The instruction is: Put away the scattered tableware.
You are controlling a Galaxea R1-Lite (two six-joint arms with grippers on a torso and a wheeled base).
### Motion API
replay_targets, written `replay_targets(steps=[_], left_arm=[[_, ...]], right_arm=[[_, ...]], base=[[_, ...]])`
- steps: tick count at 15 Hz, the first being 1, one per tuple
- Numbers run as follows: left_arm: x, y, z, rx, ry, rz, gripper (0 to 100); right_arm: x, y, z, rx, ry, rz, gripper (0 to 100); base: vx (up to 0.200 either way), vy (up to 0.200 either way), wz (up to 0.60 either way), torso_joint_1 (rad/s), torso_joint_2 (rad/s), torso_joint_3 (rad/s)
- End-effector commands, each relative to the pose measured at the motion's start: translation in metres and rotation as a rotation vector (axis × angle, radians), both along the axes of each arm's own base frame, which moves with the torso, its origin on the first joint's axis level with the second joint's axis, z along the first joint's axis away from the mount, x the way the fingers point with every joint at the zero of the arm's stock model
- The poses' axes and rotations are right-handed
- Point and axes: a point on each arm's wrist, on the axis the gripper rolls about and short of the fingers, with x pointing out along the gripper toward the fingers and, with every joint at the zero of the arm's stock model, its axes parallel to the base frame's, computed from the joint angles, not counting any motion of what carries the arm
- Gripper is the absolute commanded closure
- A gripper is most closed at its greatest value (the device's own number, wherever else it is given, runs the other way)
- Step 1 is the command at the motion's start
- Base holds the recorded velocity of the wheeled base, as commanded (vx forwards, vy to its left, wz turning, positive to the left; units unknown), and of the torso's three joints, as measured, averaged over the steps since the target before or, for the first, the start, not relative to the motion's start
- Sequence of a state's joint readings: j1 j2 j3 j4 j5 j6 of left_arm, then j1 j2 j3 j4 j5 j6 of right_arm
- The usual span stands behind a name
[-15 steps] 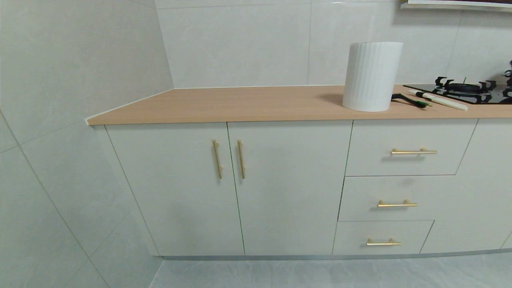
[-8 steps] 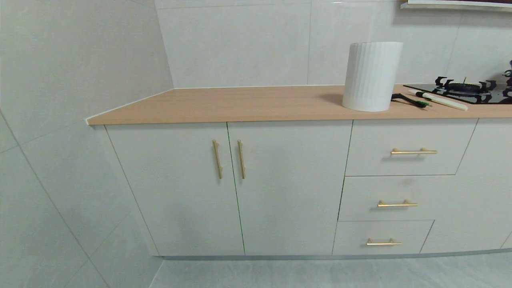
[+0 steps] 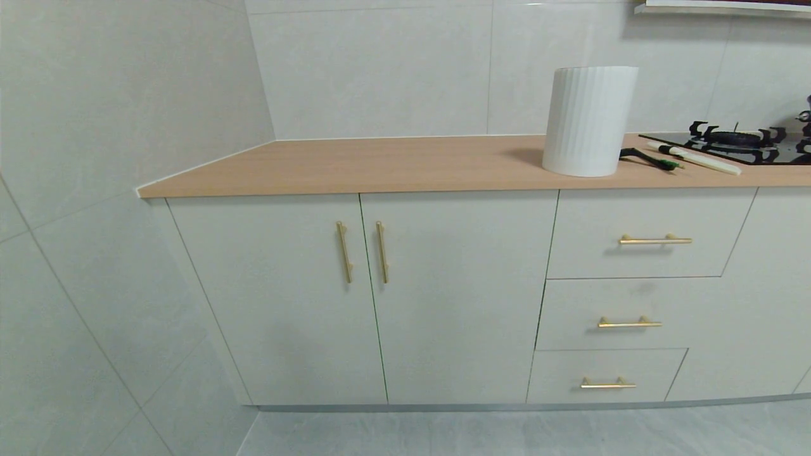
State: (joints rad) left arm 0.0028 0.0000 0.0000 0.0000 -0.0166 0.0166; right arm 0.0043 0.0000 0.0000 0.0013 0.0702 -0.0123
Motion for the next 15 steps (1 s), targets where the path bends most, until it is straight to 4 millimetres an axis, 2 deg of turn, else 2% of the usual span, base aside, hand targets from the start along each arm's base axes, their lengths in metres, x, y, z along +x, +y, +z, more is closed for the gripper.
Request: replay_targets(steps=[1, 11, 15], left_arm=[[0.0000, 0.0000, 0.0000, -0.007, 0.000, 0.000, 0], [0.0000, 0.0000, 0.0000, -0.009, 0.000, 0.000, 0], [0.0000, 0.0000, 0.0000, -0.009, 0.000, 0.002, 0]], right_arm=[[0.0001, 0.0000, 0.0000, 0.000, 0.002, 0.001, 0], [0.0000, 0.0000, 0.0000, 0.003, 0.000, 0.001, 0], [0.0001, 0.0000, 0.0000, 0.003, 0.002, 0.001, 0]], base=[[0.000, -0.200, 0.00, 0.002, 0.01, 0.002], [0.000, -0.200, 0.00, 0.002, 0.00, 0.002], [0.000, 0.000, 0.00, 0.000, 0.00, 0.000]])
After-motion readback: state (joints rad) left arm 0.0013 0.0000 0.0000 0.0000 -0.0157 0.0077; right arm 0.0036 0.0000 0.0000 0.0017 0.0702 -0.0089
